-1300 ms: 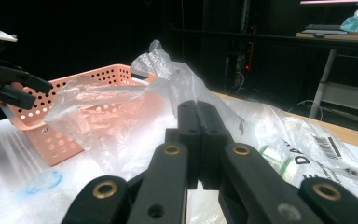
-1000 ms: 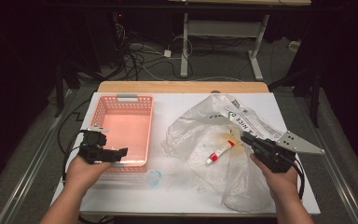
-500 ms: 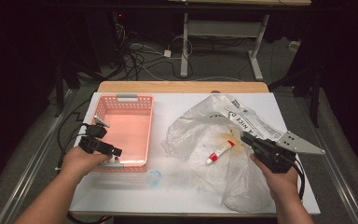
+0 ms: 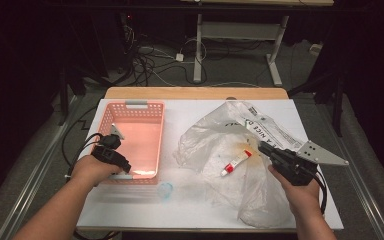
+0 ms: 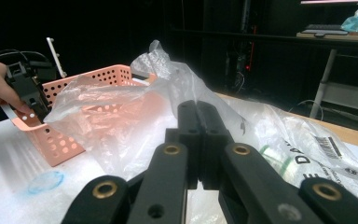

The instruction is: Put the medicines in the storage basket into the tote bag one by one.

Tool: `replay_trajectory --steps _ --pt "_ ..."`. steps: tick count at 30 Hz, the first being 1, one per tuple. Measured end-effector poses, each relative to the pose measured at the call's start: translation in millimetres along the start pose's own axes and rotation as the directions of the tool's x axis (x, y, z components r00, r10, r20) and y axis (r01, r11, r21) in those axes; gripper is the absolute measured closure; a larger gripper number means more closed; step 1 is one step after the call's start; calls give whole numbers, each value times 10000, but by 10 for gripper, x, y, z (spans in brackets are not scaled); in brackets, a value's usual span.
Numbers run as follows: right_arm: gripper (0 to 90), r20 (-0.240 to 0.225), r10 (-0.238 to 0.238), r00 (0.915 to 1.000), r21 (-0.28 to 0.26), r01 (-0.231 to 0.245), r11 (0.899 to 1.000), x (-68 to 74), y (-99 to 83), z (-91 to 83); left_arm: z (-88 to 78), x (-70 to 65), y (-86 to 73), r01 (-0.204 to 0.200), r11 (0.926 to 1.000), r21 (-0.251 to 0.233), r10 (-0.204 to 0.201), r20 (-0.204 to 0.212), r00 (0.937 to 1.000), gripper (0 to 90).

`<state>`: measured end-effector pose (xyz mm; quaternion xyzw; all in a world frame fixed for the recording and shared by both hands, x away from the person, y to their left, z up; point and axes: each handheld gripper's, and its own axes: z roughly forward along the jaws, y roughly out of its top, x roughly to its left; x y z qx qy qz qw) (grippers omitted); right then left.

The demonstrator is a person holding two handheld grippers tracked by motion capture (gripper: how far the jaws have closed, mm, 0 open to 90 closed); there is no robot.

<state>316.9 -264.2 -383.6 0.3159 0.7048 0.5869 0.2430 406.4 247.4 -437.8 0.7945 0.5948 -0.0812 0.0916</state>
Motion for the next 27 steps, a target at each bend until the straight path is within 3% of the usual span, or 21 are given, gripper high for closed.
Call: replay_trajectory --steps 5,9,13,17,19,23,26,27 --pt "900 -2 -32 10000 -6 32 10000 9 6 -3 29 -36 21 -177 9994 289 187 -361 9992 532" --pt "900 -8 -58 10000 -2 58 10000 6 4 -3 31 -49 15 -335 9992 201 344 -477 9983 554" --pt "900 -21 -40 10000 -3 40 10000 8 4 -2 3 -55 -12 -449 9988 -179 443 -360 9984 567" --pt "900 -11 -40 10000 -12 40 10000 9 6 -2 -52 -57 -59 -614 9942 -878 600 -189 9980 573" --pt "900 -27 -7 10000 -14 7 10000 11 6 -3 -73 -69 -91 -751 9895 -1231 751 -48 9972 575" --pt "900 -27 -2 10000 -13 2 10000 6 0 3 -121 -149 -136 -1240 9737 -1913 1199 -329 9922 578" --pt "900 -44 14 10000 28 -14 10000 8 -6 6 -144 -206 -162 -1569 9582 -2391 1502 -461 9876 580" --pt "900 -45 3 10000 31 -2 10000 9 -5 7 -156 -221 -174 -1742 9487 -2639 1653 -556 9847 580"
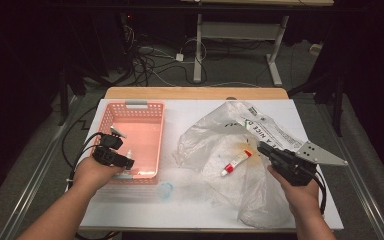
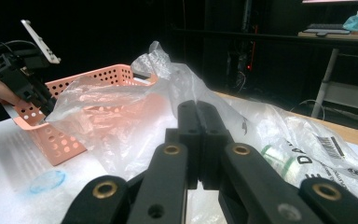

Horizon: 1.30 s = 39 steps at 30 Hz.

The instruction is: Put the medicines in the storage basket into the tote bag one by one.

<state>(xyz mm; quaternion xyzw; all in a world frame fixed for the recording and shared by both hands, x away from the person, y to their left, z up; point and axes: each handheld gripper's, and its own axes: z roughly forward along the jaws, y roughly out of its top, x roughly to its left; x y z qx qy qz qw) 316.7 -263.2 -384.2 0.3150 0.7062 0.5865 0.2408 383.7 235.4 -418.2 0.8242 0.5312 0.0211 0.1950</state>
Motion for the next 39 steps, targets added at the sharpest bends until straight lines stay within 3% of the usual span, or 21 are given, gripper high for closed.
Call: replay_trajectory --steps 2,5,8,10,15,19,22,27,32,36,39 --pt "900 3 0 10000 -13 0 10000 1 1 -1 -29 -31 -13 -193 9988 -448 190 -69 9998 580" --pt "900 -3 9 10000 -17 -9 10000 0 0 0 -81 -94 -47 -664 9904 -1214 661 -65 9978 581" --pt "900 11 10 10000 -24 -10 10000 2 -3 6 -135 -159 -91 -860 9758 -2012 860 -87 9963 581" --pt "900 1 9 10000 -29 -9 10000 6 -6 12 -178 -195 -121 -779 9641 -2538 826 78 9966 581" --pt "900 -20 -5 10000 21 5 10000 12 -8 15 -302 -310 -182 -1060 9247 -3657 1229 230 9922 581" --pt "900 -17 -16 10000 17 16 10000 12 -10 18 -396 -470 -243 -1455 8888 -4345 1670 115 9859 581" --pt "900 -5 20 10000 42 -20 10000 15 -15 25 -429 -563 -284 -1509 8710 -4675 1883 339 9815 581" --pt "900 -29 -2 10000 14 2 10000 19 -14 30 -434 -738 -346 -1758 8486 -4990 2310 505 9716 581" --pt "900 -13 22 10000 52 -22 10000 13 -16 21 -436 -951 -400 -2119 8249 -5240 2883 676 9552 581" --pt "900 -7 37 10000 45 -37 10000 16 -17 25 -414 -1112 -429 -2425 8127 -5298 3284 727 9417 581" --pt "900 -35 12 10000 21 -12 10000 18 -17 32 -356 -1229 -428 -2650 8087 -5251 3563 788 9310 581"
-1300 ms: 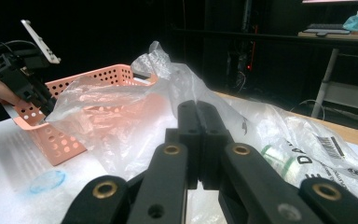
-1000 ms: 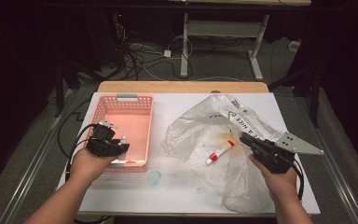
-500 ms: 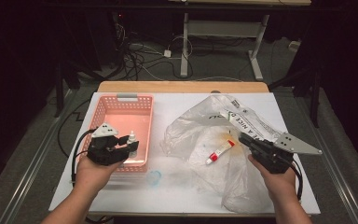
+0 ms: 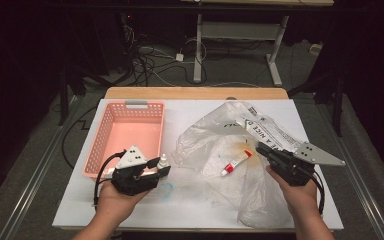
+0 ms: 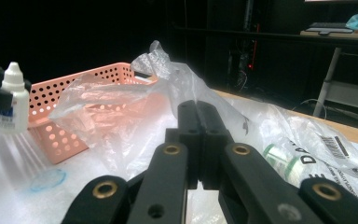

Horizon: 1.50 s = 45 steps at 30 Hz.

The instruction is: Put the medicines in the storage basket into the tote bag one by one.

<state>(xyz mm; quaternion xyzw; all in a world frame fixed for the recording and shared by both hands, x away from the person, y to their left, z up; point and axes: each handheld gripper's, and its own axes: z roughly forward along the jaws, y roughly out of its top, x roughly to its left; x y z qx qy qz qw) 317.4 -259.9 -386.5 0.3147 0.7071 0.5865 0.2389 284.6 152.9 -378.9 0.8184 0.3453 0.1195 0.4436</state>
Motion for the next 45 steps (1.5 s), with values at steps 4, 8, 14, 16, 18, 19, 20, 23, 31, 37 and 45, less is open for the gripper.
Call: replay_trajectory --steps 4,8,14,16,18,19,20,23,31,37,45 --pt "900 -8 -25 10000 17 25 10000 1 -2 1 161 -120 0 -209 9995 221 201 359 9992 581" --pt "900 -5 7 10000 39 -7 10000 2 -5 2 332 -245 32 -463 9983 348 439 661 9968 581" --pt "900 -72 -16 10000 29 16 10000 4 -9 13 653 -429 138 -808 9961 356 773 908 9929 581" --pt "900 -77 -28 10000 21 28 10000 4 -7 12 783 -487 183 -932 9951 322 899 920 9917 581" --pt "900 -70 4 10000 12 -4 10000 5 -4 9 920 -534 231 -978 9948 282 949 911 9913 581" --pt "900 -71 1 10000 -1 -1 10000 3 -2 9 989 -556 253 -1000 9947 249 975 871 9914 581" --pt "900 -64 39 10000 -8 -39 10000 5 1 8 1055 -575 274 -1036 9944 214 1015 829 9914 581" --pt "900 -94 23 10000 -60 -23 10000 8 9 4 1246 -621 330 -1282 9914 264 1266 568 9903 581" --pt "900 -142 60 9999 -103 -62 9999 6 12 8 1651 -661 438 -1640 9861 270 1650 -386 9855 580" --pt "900 -153 16 9999 -142 -18 9999 2 22 -1 1827 -588 504 -1494 9887 152 1500 -614 9868 580" --pt "900 -157 94 9998 -133 -96 9999 -2 22 3 2047 -548 557 -1354 9907 -143 1336 -911 9868 578"
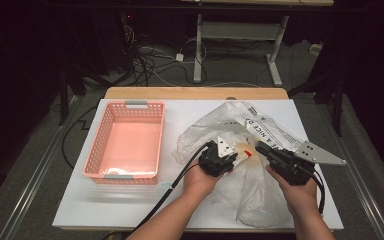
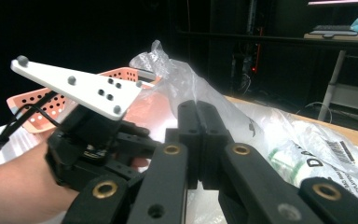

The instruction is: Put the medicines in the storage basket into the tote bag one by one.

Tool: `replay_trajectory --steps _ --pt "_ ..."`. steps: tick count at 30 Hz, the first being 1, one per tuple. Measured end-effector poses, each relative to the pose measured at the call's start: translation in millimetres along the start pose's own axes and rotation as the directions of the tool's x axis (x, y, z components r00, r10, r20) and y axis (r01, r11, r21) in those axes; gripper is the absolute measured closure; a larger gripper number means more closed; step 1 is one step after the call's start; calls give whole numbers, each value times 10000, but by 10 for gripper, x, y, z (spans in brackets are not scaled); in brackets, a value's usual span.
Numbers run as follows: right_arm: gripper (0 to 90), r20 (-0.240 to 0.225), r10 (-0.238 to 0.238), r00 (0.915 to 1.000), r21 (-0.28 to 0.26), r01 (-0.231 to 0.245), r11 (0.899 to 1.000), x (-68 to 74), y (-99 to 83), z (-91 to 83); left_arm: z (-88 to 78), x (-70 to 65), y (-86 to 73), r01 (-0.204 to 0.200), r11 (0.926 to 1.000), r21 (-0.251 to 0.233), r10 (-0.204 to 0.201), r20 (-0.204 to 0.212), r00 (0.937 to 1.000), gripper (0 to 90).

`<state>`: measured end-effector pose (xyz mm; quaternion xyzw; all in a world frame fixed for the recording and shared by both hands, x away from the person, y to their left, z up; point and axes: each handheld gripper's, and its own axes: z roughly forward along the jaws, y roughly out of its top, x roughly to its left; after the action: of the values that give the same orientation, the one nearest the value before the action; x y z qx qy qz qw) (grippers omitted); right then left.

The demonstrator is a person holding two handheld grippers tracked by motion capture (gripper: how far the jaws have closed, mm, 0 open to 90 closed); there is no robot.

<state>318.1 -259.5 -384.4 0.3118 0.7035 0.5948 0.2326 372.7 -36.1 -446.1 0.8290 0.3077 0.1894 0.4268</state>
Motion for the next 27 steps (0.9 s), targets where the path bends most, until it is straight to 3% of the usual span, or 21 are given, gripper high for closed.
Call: replay_trajectory --steps 10,16,20,22,27 --pt "900 2 34 10000 16 -34 10000 -24 -8 4 290 23 149 303 9987 -419 -304 -20 9995 577" --pt "900 15 64 10000 50 -64 10000 -40 -23 -4 373 25 115 566 9983 -128 -565 122 9983 575" --pt "900 -4 25 10000 71 -25 10000 -31 -24 8 355 19 104 542 9985 -56 -541 218 9983 553" --pt "900 -2 57 10000 97 -57 9999 -29 -24 3 314 18 109 492 9988 18 -493 185 9986 484" --pt "900 -35 -40 10000 103 40 9999 -30 -28 6 102 8 63 472 9988 -119 -468 315 9984 409"
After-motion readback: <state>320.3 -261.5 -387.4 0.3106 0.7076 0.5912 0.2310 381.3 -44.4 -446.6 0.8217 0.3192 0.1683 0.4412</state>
